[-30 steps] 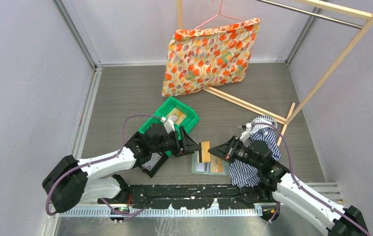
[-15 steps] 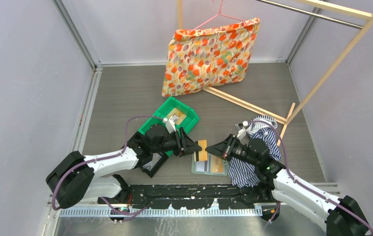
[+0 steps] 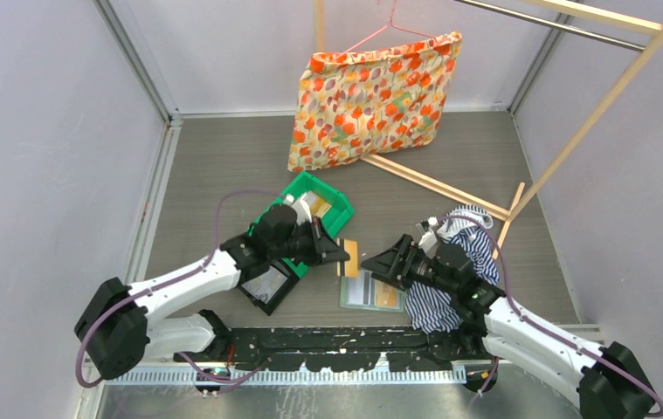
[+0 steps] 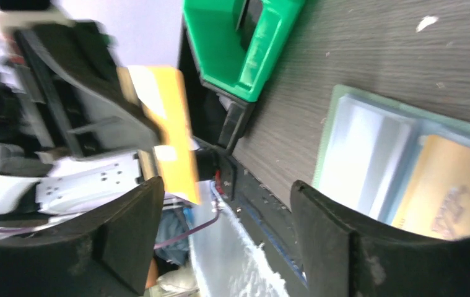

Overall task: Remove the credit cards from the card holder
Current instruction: Remove the credit card from the card holder, then place the credit card in the storage box.

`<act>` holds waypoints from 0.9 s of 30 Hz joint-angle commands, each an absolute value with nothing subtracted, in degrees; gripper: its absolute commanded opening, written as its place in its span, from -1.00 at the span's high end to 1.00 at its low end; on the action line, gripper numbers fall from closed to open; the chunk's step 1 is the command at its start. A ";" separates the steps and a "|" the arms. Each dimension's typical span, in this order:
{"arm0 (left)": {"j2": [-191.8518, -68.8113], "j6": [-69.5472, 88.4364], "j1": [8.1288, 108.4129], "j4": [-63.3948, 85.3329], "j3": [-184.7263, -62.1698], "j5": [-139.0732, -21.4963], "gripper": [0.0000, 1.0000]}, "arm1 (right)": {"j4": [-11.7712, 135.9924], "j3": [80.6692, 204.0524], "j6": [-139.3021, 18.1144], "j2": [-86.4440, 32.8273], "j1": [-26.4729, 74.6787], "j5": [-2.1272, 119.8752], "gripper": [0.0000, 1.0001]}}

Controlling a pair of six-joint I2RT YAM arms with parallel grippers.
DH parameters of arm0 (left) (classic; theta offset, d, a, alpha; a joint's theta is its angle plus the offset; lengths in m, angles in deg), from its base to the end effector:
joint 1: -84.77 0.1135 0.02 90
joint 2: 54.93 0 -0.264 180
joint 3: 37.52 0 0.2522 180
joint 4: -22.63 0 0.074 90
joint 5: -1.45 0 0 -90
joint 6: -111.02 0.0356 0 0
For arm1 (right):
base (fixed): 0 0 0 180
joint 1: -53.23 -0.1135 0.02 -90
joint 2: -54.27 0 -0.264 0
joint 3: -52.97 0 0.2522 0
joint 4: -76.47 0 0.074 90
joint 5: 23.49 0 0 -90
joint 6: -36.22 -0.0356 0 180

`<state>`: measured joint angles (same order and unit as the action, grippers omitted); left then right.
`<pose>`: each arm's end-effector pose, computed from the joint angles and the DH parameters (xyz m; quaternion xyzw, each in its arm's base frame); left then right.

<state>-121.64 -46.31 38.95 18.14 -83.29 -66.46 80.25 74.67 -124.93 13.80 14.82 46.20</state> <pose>0.1631 -0.1870 0.2199 -0.0543 0.8343 -0.5267 0.1536 0.1190 0.1101 0.1759 0.1171 0.7795 0.5703 0.2314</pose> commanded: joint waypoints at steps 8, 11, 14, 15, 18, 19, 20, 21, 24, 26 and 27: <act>-138.23 -0.04 39.95 -39.31 -133.17 -97.17 0.99 | 52.06 83.72 -114.63 23.27 15.67 58.03 -0.71; -147.35 8.42 39.86 -42.74 -140.00 -106.10 0.99 | 50.05 83.71 -115.44 24.58 15.69 59.31 -0.71; -154.31 14.36 39.81 -42.93 -144.29 -111.56 0.99 | 47.42 83.81 -115.70 27.16 15.81 60.41 -0.71; -156.53 15.63 39.78 -42.78 -145.47 -112.81 0.99 | 46.16 84.00 -115.57 28.14 15.87 61.03 -0.71; -159.47 19.27 39.69 -40.51 -146.65 -115.30 0.99 | 41.74 84.62 -115.13 30.52 15.88 61.77 -0.71; -160.22 20.31 39.68 -40.07 -146.90 -115.91 0.99 | 41.01 84.59 -115.12 31.25 15.88 61.89 -0.71; -161.01 20.70 39.68 -39.59 -146.98 -116.65 0.99 | 39.88 84.53 -115.13 31.97 15.91 62.12 -0.71; -161.61 22.76 39.68 -39.16 -146.99 -117.42 0.99 | 39.23 84.42 -115.23 32.62 15.88 62.29 -0.71; -163.38 26.07 39.68 -37.69 -146.61 -119.28 0.99 | 38.23 83.90 -115.73 34.19 15.94 62.52 -0.71; -164.72 27.74 39.68 -37.45 -146.67 -120.46 0.99 | 38.06 83.78 -115.95 34.63 15.89 62.54 -0.71; -165.34 28.30 39.68 -37.30 -146.72 -120.79 0.99 | 37.87 83.82 -115.87 34.73 15.99 62.57 -0.71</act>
<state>-164.00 22.15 39.67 -38.44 -144.23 -115.99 39.33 82.17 -116.19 33.74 15.84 60.97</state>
